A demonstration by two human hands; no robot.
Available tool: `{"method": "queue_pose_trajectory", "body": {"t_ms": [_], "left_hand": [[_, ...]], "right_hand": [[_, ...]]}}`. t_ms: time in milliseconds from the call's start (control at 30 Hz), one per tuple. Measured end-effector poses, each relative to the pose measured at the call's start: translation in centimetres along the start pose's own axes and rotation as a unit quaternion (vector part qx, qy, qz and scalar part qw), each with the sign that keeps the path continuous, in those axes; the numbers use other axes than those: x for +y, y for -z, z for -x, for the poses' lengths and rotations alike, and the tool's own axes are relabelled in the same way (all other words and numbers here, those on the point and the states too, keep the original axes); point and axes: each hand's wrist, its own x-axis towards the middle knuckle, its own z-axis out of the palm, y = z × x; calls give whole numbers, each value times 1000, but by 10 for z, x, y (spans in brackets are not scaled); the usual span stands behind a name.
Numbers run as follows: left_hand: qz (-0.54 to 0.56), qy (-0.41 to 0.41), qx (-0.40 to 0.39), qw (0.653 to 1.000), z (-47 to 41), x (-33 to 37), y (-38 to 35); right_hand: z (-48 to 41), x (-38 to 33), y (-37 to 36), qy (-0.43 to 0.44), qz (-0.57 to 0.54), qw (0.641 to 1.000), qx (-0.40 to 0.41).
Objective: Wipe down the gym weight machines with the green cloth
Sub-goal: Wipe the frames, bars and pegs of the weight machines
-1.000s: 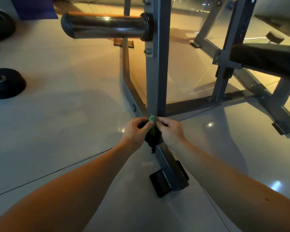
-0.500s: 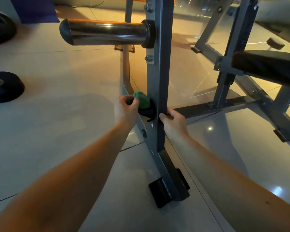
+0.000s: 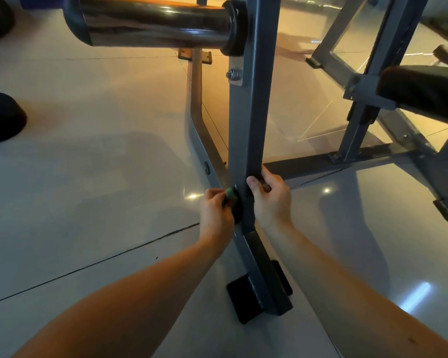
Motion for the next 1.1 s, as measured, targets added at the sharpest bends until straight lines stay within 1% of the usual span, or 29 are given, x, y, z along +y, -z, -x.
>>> {"method": "queue_pose_trajectory", "body": {"t_ms": [67,133,167,267,333,367,467,533,567,600,633,767,833,900,1033,1100], "left_hand": [[-39,21,-10,999,4,-1,1],[-64,3,13,998,-7,15,5],[-59,-10,34,998,-17,27,6],[9,-45,93,995,-35,55,10],[32,-58,96,993,-27,54,7],[37,-43,80,995,-17,44,4],[22,43,29,998,18,3,-7],[26,85,23,996,26,-7,-10],[16,93,27,995,22,-4,-10],[-1,87,34,996,16,2,-7],[-8,62,45,997,6,12,-3],[32,-37,123,991,-47,54,7],[36,-65,146,986,-49,56,1],[42,-43,133,989,-27,41,-6],[24,90,55,994,14,-11,-17],[-15,127,30,991,11,-19,-16]], "right_hand": [[0,-1,-1,0,6,1000,2],[0,-1,1,2,-3,1000,0],[0,0,2,1,-7,1000,-2],[-1,3,3,-9,-22,1000,-16],[1,2,2,-4,-27,1000,-13],[1,1,1,-2,-25,1000,-8],[6,-1,-1,-5,-25,1000,-7],[9,1,-2,-4,-32,999,-13],[9,4,-2,-5,-32,999,-14],[9,8,-2,-7,-29,999,-18],[9,11,-2,-10,-27,999,-23],[8,14,1,3,-45,998,-41],[6,13,1,2,-48,998,-49],[6,12,0,-9,-40,998,-46],[9,10,-2,-6,-14,999,-41],[8,8,-2,-12,-8,999,-41]]}}
